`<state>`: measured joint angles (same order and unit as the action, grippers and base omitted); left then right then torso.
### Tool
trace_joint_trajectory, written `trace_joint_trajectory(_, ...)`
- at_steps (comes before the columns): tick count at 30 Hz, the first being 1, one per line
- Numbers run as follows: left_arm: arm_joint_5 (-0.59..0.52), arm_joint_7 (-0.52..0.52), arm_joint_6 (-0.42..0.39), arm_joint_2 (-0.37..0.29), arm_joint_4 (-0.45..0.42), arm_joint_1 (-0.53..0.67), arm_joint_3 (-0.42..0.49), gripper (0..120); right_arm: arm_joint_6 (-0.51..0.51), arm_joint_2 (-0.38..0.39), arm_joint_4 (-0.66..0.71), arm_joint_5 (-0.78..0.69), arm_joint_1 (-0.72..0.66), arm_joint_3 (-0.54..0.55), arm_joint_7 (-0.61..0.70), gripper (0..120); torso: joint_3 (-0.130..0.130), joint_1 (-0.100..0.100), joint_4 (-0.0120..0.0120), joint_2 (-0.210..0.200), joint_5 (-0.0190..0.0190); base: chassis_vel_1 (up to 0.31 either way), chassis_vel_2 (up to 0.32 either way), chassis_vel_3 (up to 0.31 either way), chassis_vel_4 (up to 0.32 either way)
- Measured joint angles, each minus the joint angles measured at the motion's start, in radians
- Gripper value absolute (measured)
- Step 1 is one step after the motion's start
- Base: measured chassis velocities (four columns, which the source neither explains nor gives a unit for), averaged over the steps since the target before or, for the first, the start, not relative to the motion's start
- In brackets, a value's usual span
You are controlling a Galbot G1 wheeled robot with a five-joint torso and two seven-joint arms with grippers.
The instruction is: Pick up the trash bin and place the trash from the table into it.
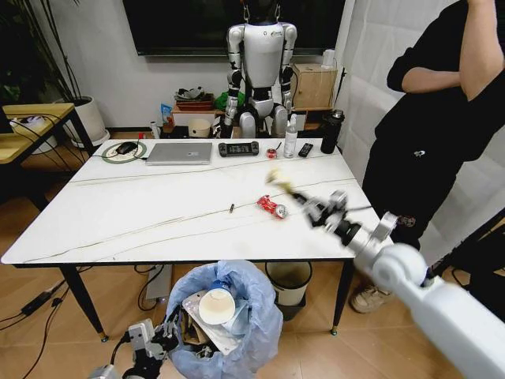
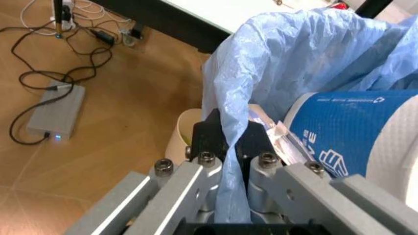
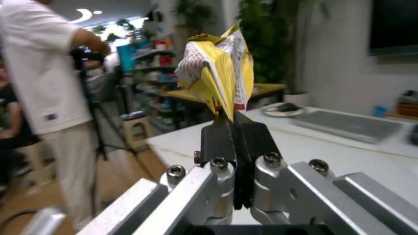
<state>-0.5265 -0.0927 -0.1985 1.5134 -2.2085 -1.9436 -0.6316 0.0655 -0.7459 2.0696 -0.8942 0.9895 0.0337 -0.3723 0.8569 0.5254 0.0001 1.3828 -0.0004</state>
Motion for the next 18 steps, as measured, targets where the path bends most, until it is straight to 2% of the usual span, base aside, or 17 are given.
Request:
trace_joint_trajectory(1, 0.0, 0.0, 0.0, 0.0, 0.0, 0.0, 0.0, 0, 0.0, 0.0, 0.0, 0.0, 0.0, 0.0, 0.0, 0, 0.0, 0.0, 0.0, 0.0, 0.0, 0.0, 0.0, 0.0, 0.0)
trace_joint_trajectory(5, 0.001, 0.0, 0.0, 0.002, 0.0, 0.002, 0.0, 0, 0.006, 0.031, 0.115, 0.104, 0.054, 0.139, 0.005, 0, 0.0, 0.0, -0.0001, 0.0, 0.0004, 0.0, 0.0, 0.0, 0.0)
trace_joint_trajectory(10, 0.004, 0.0, 0.0, 0.007, -0.002, 0.003, 0.004, 0, 0.012, 0.046, 0.107, 0.217, 0.086, 0.219, 0.025, 0, 0.0, 0.0, 0.0, 0.0, 0.0003, 0.0, 0.0, 0.0, 0.0)
trace_joint_trajectory(18, 0.016, 0.0, -0.001, 0.014, -0.005, -0.001, 0.019, 0, 0.036, 0.047, 0.014, 0.33, 0.11, 0.221, 0.057, 0, 0.0, 0.0, 0.0, 0.0, 0.0006, 0.0, 0.0, 0.0, 0.0)
